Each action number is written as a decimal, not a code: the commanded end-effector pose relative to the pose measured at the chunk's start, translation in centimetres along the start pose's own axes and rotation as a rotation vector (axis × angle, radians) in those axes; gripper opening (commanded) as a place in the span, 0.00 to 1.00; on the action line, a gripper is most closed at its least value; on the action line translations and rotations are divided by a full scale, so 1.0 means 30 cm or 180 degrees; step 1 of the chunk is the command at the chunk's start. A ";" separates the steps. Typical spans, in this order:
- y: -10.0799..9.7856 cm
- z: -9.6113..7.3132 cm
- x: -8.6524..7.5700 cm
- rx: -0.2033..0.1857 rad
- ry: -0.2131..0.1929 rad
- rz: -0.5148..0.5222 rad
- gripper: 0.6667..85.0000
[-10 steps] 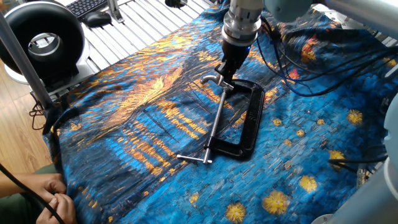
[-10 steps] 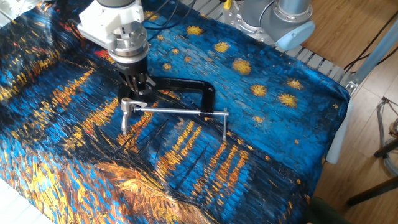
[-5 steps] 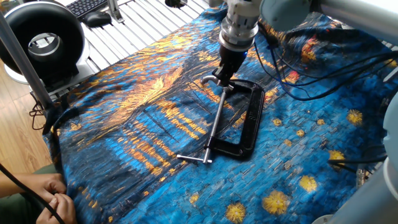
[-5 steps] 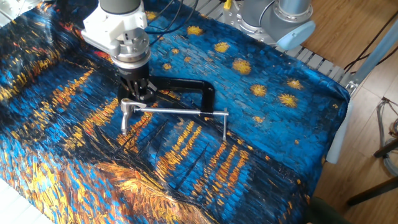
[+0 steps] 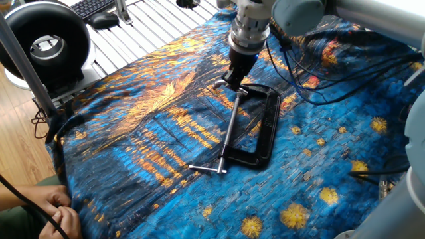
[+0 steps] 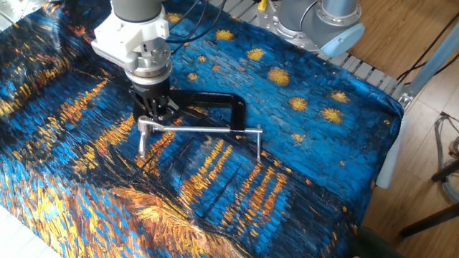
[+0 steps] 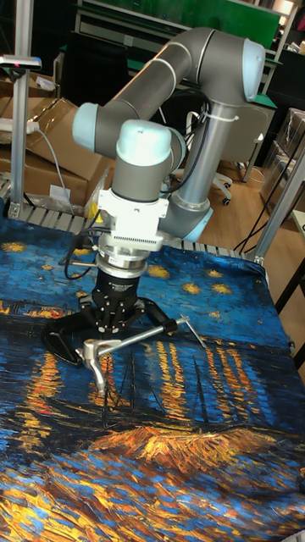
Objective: Turn off the water tap
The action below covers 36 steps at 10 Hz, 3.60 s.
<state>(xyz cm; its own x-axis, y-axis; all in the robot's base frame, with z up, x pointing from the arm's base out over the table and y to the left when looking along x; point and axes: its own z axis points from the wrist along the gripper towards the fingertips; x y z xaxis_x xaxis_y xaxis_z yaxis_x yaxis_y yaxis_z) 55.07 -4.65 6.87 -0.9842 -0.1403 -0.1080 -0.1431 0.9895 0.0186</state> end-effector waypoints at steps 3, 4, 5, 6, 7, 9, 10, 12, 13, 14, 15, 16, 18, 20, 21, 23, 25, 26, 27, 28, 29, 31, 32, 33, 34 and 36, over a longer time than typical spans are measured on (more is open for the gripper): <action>-0.003 -0.042 -0.078 -0.0042 -0.0114 -0.0125 0.01; 0.010 -0.044 -0.094 -0.0101 -0.0173 -0.0121 0.01; 0.019 -0.044 -0.105 -0.0133 -0.0214 -0.0125 0.01; 0.032 -0.045 -0.107 -0.0181 -0.0221 -0.0104 0.01; 0.043 -0.045 -0.109 -0.0215 -0.0227 -0.0085 0.01; 0.065 -0.043 -0.117 -0.0256 -0.0222 -0.0036 0.01; 0.065 -0.043 -0.115 -0.0258 -0.0212 -0.0032 0.01; 0.023 -0.026 -0.059 -0.0230 -0.0110 -0.0084 0.01; -0.015 -0.025 -0.015 -0.0131 0.0011 -0.0026 0.01; -0.017 -0.044 0.011 -0.0081 0.0107 0.0046 0.01; 0.002 -0.061 0.030 0.0006 0.0168 0.0102 0.01; 0.014 -0.067 0.032 0.0055 0.0169 0.0093 0.01; 0.068 -0.036 0.028 -0.0063 0.0100 0.0181 0.01; 0.109 0.022 0.006 -0.0117 -0.0064 0.0184 0.01; 0.110 0.033 -0.001 -0.0135 -0.0076 0.0148 0.01; 0.105 0.041 -0.022 -0.0141 -0.0093 0.0081 0.01; 0.093 0.025 -0.048 -0.0116 -0.0056 0.0009 0.01; 0.089 0.022 -0.054 -0.0106 -0.0059 -0.0012 0.01; 0.082 0.021 -0.058 -0.0063 -0.0053 -0.0036 0.01; 0.078 0.013 -0.070 -0.0025 -0.0042 -0.0065 0.01; 0.078 -0.002 -0.083 -0.0005 -0.0009 -0.0082 0.01; 0.070 -0.016 -0.098 -0.0001 -0.0003 -0.0151 0.01; 0.062 -0.019 -0.105 0.0004 -0.0002 -0.0171 0.01; 0.050 -0.025 -0.118 0.0029 -0.0007 -0.0208 0.01; 0.040 -0.030 -0.133 0.0055 -0.0037 -0.0255 0.01; 0.006 -0.028 -0.161 0.0153 -0.0124 -0.0403 0.01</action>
<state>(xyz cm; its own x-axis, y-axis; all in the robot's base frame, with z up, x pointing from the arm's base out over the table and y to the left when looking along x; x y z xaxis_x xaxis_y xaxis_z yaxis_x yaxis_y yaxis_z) 58.52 -3.14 7.85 -0.9663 -0.2272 -0.1212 -0.2263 0.9738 -0.0214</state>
